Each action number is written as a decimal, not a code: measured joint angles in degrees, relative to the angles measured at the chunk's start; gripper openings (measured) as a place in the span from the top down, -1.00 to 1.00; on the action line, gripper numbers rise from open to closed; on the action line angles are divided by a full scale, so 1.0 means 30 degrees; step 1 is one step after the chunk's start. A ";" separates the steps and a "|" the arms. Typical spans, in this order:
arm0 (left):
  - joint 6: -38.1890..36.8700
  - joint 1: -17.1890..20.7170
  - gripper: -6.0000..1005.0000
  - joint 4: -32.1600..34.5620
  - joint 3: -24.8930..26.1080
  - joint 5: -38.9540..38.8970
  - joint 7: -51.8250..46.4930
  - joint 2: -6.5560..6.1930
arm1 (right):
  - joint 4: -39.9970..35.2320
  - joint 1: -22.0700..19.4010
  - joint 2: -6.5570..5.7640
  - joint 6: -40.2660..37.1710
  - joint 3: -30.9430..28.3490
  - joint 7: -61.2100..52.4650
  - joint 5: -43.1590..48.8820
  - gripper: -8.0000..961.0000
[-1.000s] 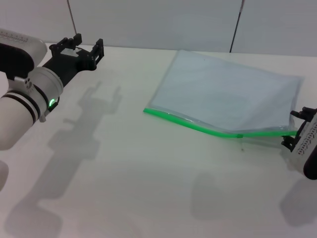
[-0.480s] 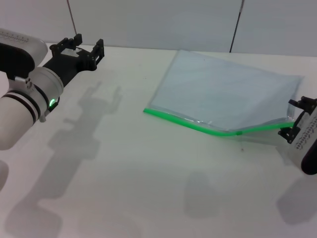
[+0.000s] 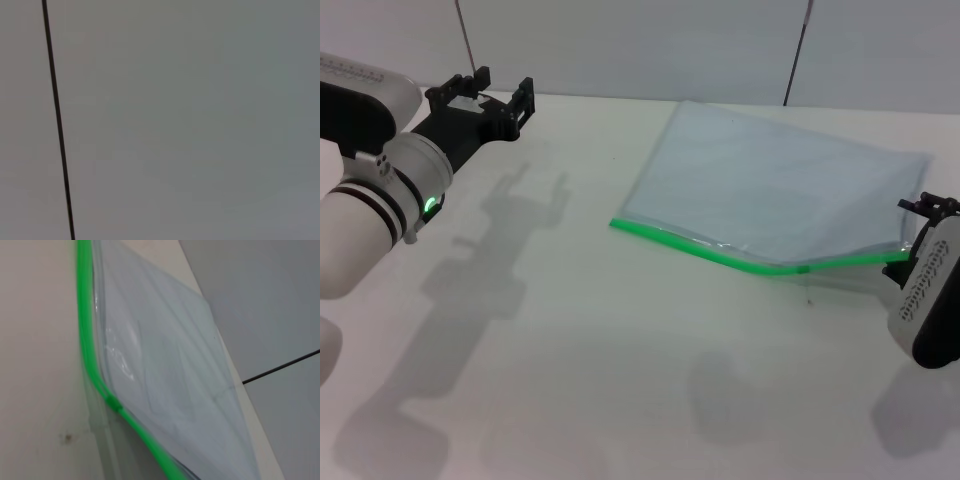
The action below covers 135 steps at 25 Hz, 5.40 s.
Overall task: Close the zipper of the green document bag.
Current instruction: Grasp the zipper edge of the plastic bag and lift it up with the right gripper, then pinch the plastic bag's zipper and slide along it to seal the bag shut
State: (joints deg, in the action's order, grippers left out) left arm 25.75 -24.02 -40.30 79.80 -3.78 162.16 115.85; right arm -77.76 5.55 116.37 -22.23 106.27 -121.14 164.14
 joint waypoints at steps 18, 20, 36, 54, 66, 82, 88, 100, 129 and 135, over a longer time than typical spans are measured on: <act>0.0002 0.0009 -0.14 0.0018 0.0000 -0.0062 -0.0019 -0.0038 | 0.1406 0.1133 -0.0059 -0.0015 0.0390 0.1841 0.0600 -0.21; 0.0002 0.0010 -0.14 0.0018 0.0000 -0.0062 -0.0021 -0.0038 | 0.1507 0.1197 -0.0058 0.0006 0.0392 0.1999 0.0600 -0.21; 0.0002 0.0010 -0.14 0.0016 0.0000 -0.0061 -0.0029 -0.0034 | 0.2366 0.1577 -0.0032 0.0029 0.0315 0.3525 0.0630 -0.10; 0.0003 0.0010 -0.14 0.0044 0.0000 -0.0068 -0.0197 -0.0034 | 0.0318 0.0880 0.0093 0.0158 0.0676 0.2979 0.0630 0.76; -0.0558 0.0360 -0.14 -0.2398 -0.1902 0.0817 -0.2442 -0.0536 | -0.3952 -0.0920 -0.0030 -0.1372 0.0857 0.2862 0.0584 0.87; -0.2828 0.0155 -0.14 -0.8326 -0.5205 1.4079 -1.0605 -0.2113 | -0.4425 -0.0005 -0.0118 -0.1934 0.0586 -0.0900 0.0436 0.88; -0.2501 -0.0383 -0.14 -0.8462 -0.5242 1.8817 -1.3661 -0.2113 | -0.4432 0.0426 -0.0141 -0.2263 0.0691 -0.1759 -0.0539 0.88; -0.0456 -0.0886 -0.14 -0.8238 -0.5006 2.3889 -1.6392 -0.2055 | -0.4433 0.0615 -0.0148 -0.2376 0.0871 -0.1776 -0.1071 0.88; -0.0205 -0.1222 0.04 -0.7492 -0.3188 2.8235 -1.6396 -0.0905 | -0.4442 0.0964 -0.0147 -0.2252 0.1004 -0.1778 -0.1071 0.88; -0.0237 -0.1223 0.06 -0.7589 -0.3052 2.8556 -1.6386 -0.0815 | -0.4394 0.0967 -0.0146 -0.2283 0.1085 -0.1779 -0.1071 0.88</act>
State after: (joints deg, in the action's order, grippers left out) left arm 25.04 -27.69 -63.07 70.64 81.89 113.00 113.40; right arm -90.94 8.45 115.93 -29.08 109.52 -126.47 160.92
